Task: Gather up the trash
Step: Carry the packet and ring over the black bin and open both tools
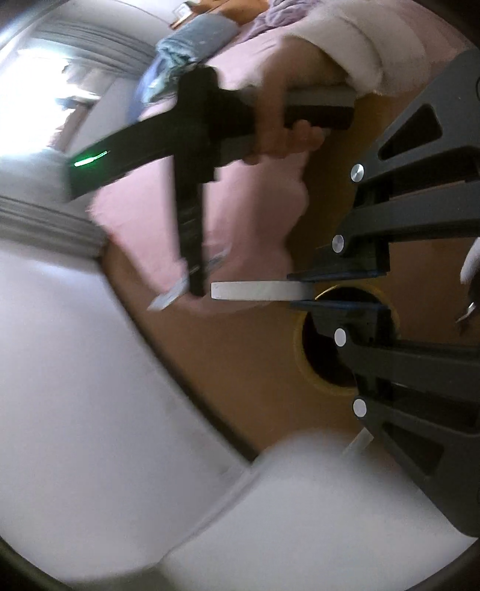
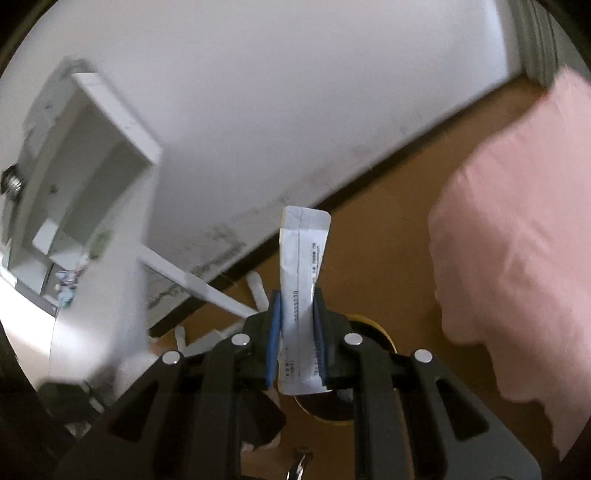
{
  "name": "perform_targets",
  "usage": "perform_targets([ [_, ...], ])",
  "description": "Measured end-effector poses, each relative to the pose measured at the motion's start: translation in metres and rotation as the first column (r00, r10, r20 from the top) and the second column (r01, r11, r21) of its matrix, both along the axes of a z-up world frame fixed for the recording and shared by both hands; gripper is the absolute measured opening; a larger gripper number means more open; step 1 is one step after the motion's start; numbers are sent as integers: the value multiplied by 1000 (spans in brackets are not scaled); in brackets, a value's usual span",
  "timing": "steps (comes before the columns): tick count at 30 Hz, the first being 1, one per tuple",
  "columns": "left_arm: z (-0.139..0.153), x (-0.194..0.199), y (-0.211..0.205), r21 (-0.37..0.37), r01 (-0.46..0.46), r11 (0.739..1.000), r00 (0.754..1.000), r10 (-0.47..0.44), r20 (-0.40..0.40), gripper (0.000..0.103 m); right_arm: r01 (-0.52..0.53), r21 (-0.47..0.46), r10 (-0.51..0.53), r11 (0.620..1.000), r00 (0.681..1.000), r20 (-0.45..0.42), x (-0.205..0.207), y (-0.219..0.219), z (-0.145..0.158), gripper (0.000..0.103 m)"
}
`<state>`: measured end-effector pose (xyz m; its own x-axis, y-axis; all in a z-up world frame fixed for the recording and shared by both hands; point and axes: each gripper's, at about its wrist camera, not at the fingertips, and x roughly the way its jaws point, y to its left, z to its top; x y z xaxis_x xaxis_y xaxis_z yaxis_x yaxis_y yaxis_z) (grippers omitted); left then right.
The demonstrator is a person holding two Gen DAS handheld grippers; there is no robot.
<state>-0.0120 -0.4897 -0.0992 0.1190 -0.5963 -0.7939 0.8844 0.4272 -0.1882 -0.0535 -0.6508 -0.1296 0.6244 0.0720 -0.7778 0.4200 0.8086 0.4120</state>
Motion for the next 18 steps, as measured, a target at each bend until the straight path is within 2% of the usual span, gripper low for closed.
perform_targets([
  [2,-43,-3,-22,83,7,997,999,-3,-40,8,12,36,-10,999,998,-64,-4,-8,-35,17],
  [4,-93,2,-46,191,-2,981,999,9,-37,8,22,114,-7,993,991,-131,-3,-7,-80,17],
  [8,-169,38,-62,345,-89,934,991,119,-67,8,78,267,-9,960,968,-251,0,-2,-166,17],
  [10,-192,49,-65,390,-103,915,987,142,-72,8,115,310,-12,944,949,-316,0,1,-205,17],
  [12,-215,59,-61,420,-122,899,982,171,-82,8,167,351,-38,921,937,-347,-2,-1,-230,17],
  [18,-263,78,-51,478,-110,871,973,193,-127,8,229,376,-60,898,910,-411,9,5,-274,17],
])
